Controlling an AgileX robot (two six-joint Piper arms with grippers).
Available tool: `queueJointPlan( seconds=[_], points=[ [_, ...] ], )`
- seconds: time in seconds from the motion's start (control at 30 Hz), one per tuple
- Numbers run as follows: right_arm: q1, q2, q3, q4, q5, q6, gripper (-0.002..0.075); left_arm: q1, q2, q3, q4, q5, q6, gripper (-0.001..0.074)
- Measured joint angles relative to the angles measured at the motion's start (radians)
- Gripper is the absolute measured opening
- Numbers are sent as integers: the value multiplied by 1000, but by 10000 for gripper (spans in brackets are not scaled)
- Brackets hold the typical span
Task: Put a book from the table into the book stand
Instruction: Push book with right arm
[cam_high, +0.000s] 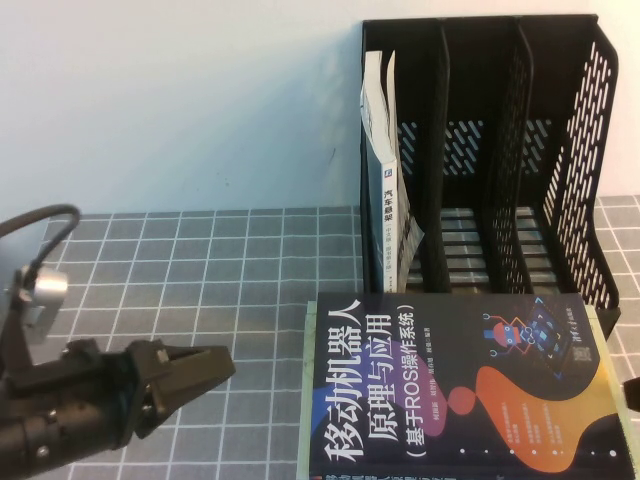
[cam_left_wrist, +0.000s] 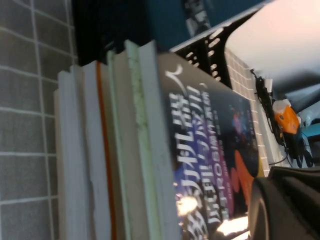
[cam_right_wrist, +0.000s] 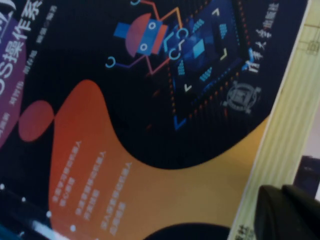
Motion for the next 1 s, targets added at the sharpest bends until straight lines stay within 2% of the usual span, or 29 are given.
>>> queueJointPlan(
  seconds=[0.07,0.13,0.33,0.43,0.6,0.73,0.9,1.0],
  points=[
    [0,43,0,42,-13,-42,-3,0,46,0,-19,12,18,43],
    [0,80,0,81,-17,-77,-3,0,89,0,-34,45,38,110],
    [1,130,0,215,-25,-197,-3,0,245,-4,-105,161,104,480],
    [5,148,0,301,-21,-263,-3,0,331,-8,-117,153,146,570],
    [46,191,-2,351,-27,-297,-3,0,498,-28,-120,173,232,603],
    [99,231,-17,385,-39,-301,-3,0,621,-65,-124,328,286,608],
    [129,267,-27,426,-59,-304,-3,0,718,-112,-131,392,302,604],
    [129,269,-27,430,-61,-306,-3,0,743,-126,-135,392,299,573]
  ],
)
